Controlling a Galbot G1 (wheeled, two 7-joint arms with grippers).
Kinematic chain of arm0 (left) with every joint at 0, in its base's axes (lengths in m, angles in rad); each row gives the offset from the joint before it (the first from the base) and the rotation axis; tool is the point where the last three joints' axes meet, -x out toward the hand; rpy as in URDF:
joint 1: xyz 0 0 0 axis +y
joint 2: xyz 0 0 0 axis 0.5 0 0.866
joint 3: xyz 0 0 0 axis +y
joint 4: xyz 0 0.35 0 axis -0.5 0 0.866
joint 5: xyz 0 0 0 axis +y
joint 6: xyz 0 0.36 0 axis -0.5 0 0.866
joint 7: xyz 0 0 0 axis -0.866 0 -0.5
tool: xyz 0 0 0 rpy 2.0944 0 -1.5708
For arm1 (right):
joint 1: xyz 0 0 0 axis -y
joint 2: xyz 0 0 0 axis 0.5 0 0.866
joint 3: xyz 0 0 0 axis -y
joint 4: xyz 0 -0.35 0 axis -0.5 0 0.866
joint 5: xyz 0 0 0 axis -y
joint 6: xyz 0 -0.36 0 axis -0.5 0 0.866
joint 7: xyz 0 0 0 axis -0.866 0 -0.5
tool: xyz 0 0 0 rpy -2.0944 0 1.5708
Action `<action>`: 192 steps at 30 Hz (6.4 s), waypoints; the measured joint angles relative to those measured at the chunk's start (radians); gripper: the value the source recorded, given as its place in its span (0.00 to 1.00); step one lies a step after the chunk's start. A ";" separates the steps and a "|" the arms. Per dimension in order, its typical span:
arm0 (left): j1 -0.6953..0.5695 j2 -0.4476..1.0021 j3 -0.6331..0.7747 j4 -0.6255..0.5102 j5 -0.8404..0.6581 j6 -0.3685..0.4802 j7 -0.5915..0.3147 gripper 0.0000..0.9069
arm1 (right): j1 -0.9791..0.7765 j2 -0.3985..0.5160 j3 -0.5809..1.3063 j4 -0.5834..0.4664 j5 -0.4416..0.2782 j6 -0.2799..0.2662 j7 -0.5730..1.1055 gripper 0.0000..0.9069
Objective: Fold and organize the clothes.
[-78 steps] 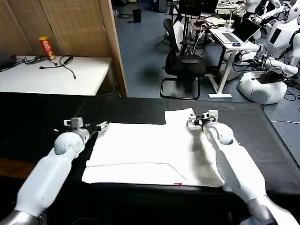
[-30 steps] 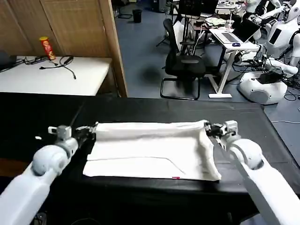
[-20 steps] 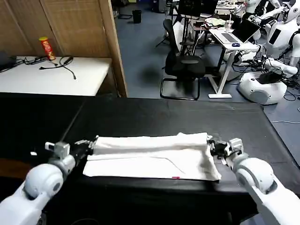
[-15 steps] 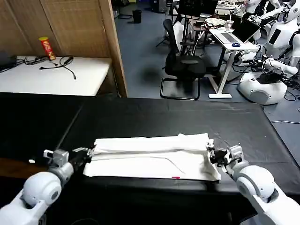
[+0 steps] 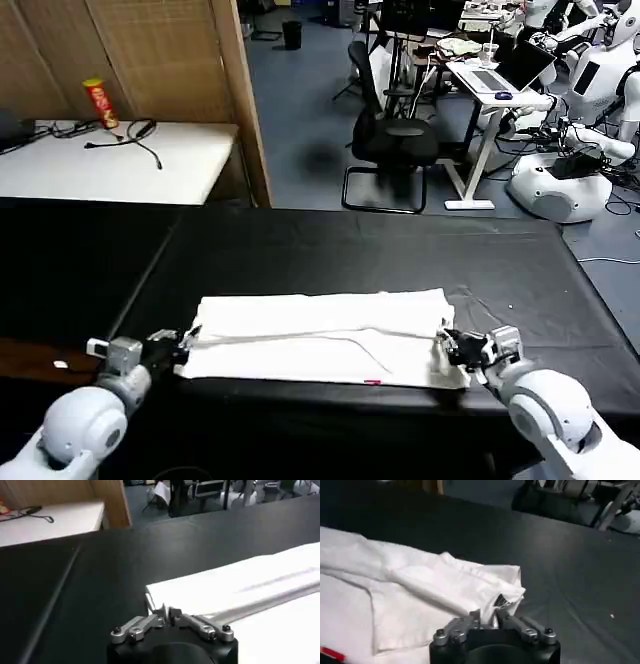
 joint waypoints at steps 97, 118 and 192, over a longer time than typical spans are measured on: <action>-0.319 -0.308 0.036 0.315 0.092 -0.289 0.035 0.97 | 0.048 0.227 0.005 -0.136 -0.241 0.268 -0.116 0.97; -0.139 -0.403 0.023 0.307 0.150 -0.312 0.092 0.00 | 0.034 0.224 0.005 -0.111 -0.240 0.273 -0.123 0.97; -0.270 -0.691 0.448 0.248 0.312 -0.230 -0.030 0.97 | -0.052 0.265 -0.006 -0.057 -0.287 0.273 -0.137 0.97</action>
